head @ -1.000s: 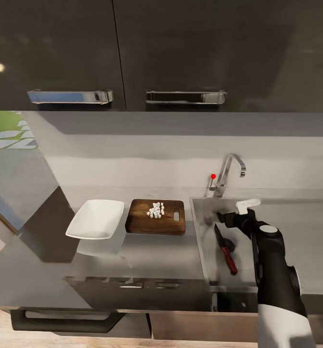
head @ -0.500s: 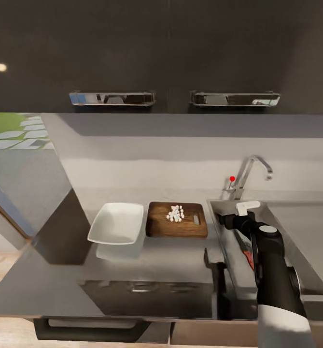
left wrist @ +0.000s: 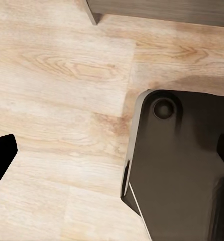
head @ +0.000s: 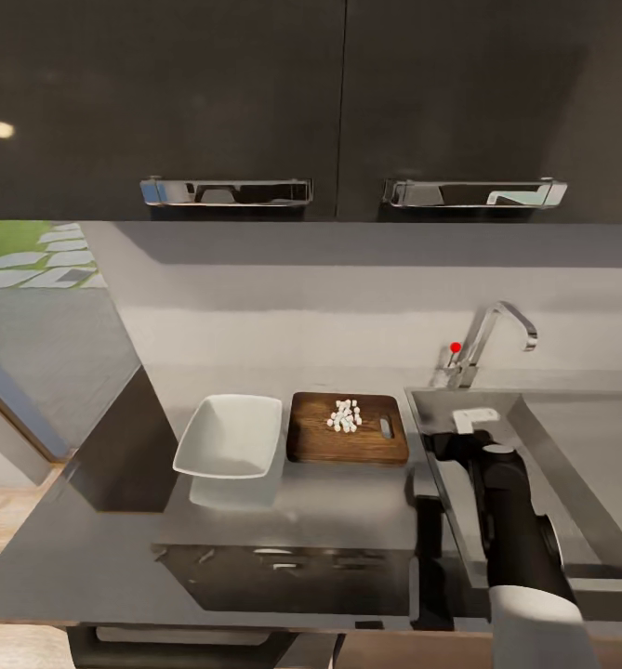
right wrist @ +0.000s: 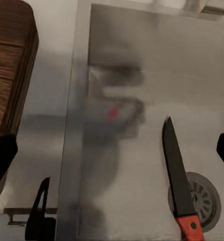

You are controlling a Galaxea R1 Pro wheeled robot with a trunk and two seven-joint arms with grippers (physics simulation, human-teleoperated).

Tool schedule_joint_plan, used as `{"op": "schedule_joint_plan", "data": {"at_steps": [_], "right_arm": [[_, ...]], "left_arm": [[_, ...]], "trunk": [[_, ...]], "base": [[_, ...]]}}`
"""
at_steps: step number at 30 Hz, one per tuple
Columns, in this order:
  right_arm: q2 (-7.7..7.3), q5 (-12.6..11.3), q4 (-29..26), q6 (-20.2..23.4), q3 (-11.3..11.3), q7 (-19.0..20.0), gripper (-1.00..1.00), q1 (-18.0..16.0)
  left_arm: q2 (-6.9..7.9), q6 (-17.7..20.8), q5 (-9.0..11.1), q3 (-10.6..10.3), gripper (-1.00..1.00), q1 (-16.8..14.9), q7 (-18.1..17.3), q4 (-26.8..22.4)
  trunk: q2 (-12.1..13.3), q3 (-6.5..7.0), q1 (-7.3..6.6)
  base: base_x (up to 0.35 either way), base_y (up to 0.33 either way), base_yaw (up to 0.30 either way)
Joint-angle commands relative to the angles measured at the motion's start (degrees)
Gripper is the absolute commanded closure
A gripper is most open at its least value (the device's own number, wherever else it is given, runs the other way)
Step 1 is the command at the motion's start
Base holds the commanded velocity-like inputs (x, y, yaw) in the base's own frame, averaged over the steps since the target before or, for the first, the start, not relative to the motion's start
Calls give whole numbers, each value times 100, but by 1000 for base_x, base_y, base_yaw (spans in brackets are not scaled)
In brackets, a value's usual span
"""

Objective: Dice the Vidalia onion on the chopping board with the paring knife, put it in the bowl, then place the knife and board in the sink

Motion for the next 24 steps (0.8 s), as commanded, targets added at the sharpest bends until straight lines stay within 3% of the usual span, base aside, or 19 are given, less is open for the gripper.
{"op": "schedule_joint_plan", "data": {"at_steps": [1, 11, 16, 24], "right_arm": [[7, 54, 9, 14, -11, -3, -100, -6], [33, 22, 31, 98, -1, -111, -100, -19], [19, -368, -43, 356, 0, -114, -100, -39], [16, -436, -375, 419, 0, -123, -100, -41]], "left_arm": [[1, -7, 33, -14, -100, 1, 7, -6], [-3, -7, 38, -14, -100, 2, 7, 8], [-4, 1, 38, -14, -100, 3, 7, 17], [-4, 2, 32, -14, -100, 3, 7, 18]], "trunk": [[-11, -10, 4], [-11, -10, 4], [-11, -10, 4], [-11, -10, 4]], "base": [[0, 0, 0], [6, 7, 0], [89, 111, 0], [13, 17, 0]]}}
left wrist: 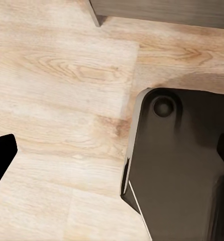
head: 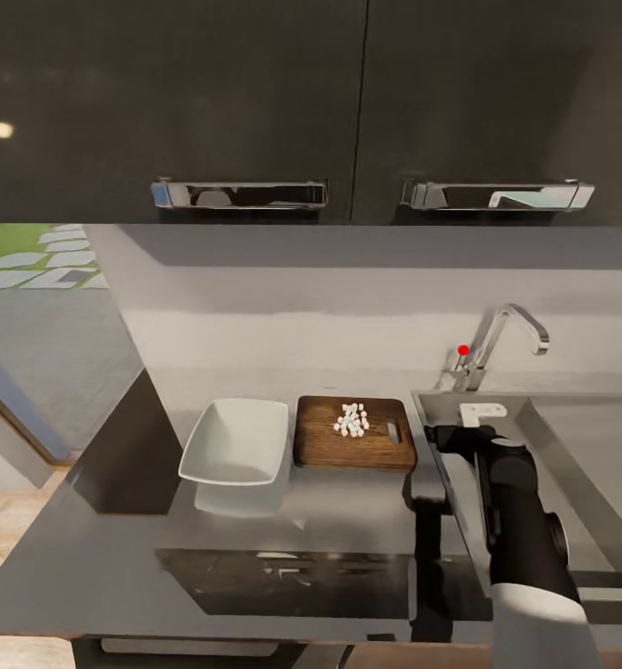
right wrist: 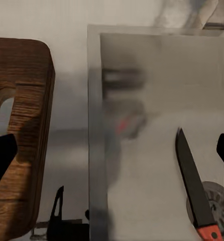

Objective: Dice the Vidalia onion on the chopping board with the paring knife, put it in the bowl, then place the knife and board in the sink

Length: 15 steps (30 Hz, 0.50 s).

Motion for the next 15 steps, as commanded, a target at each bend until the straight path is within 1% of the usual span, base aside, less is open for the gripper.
{"op": "schedule_joint_plan", "data": {"at_steps": [1, 4, 9, 15], "right_arm": [[6, 59, -36, 15, -12, 57, -100, -6], [10, 56, -76, 19, -12, 57, -100, -6], [21, 42, -77, 24, -12, 57, -100, -6], [23, 34, -76, 9, -15, 91, -100, -6]], "left_arm": [[2, -7, 31, -14, -100, 2, 7, -9], [2, -7, 29, -14, -100, 2, 7, -9], [2, -7, 29, -14, -100, -1, 7, -9], [2, -7, 29, -14, -100, 2, 7, -9]], "trunk": [[-11, -10, 4], [-11, -10, 4], [-11, -10, 4], [-11, -10, 4]], "base": [[0, 0, 0], [44, 30, 0], [178, 136, 0], [28, 21, 0]]}}
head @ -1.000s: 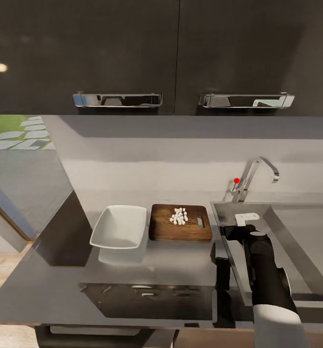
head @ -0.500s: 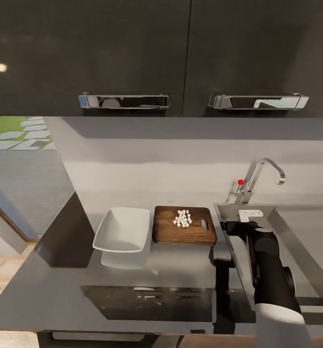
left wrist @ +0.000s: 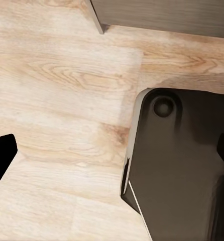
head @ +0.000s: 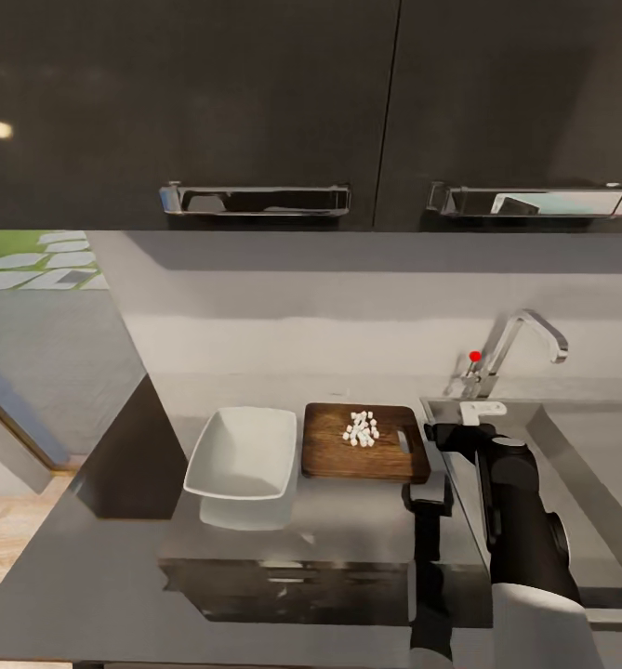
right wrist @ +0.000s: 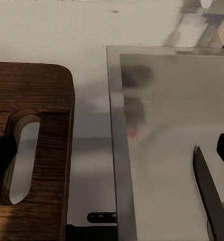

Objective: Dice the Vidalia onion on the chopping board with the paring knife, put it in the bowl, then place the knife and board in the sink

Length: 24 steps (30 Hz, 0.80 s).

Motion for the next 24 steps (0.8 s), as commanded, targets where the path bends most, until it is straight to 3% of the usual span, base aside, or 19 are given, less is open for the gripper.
{"op": "schedule_joint_plan", "data": {"at_steps": [1, 19, 24], "right_arm": [[6, 60, -8, 13, -15, 61, -100, -6], [15, 59, 3, 16, 8, 67, -100, -6], [15, 60, 4, 20, 8, 67, -100, -6]], "left_arm": [[2, -6, 32, -14, -100, 2, 7, -9], [2, -6, 32, -14, -100, 3, 7, -11], [2, -6, 24, -14, -100, 2, 7, -16]], "trunk": [[-11, -10, 4], [-11, -132, 4], [-11, -178, 4]], "base": [[2, 2, 0], [0, 0, 0], [160, 0, 0]]}}
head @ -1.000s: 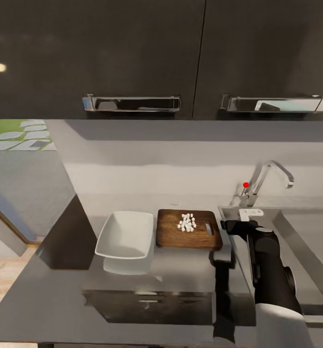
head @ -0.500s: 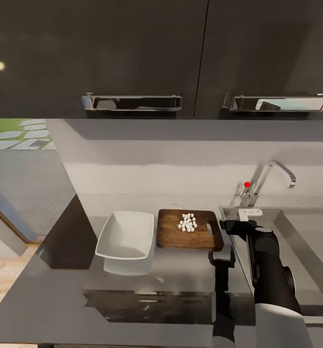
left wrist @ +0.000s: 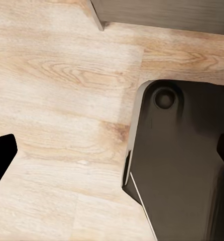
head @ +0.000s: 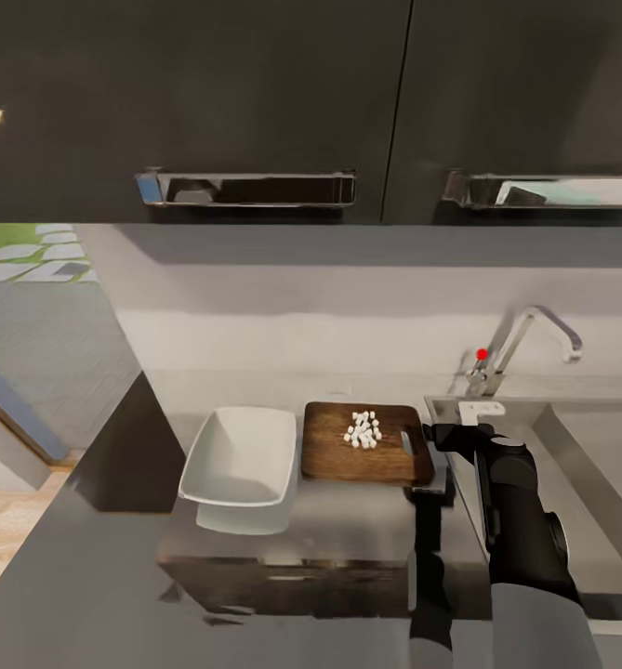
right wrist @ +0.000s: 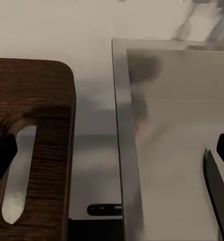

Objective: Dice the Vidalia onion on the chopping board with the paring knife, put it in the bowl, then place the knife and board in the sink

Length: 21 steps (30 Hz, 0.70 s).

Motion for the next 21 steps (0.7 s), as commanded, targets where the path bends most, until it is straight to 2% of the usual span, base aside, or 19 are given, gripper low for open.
{"op": "schedule_joint_plan", "data": {"at_steps": [1, 21], "right_arm": [[6, 59, -6, 15, -12, 57, -100, -6], [15, 58, 70, 15, -3, 57, -100, -6]], "left_arm": [[2, -7, 31, -14, -100, 3, 7, -9], [2, -15, 38, -14, -100, 4, 6, -10]], "trunk": [[-11, -19, 5], [-11, -202, 5]], "base": [[124, 0, 0], [-19, 24, 0]]}}
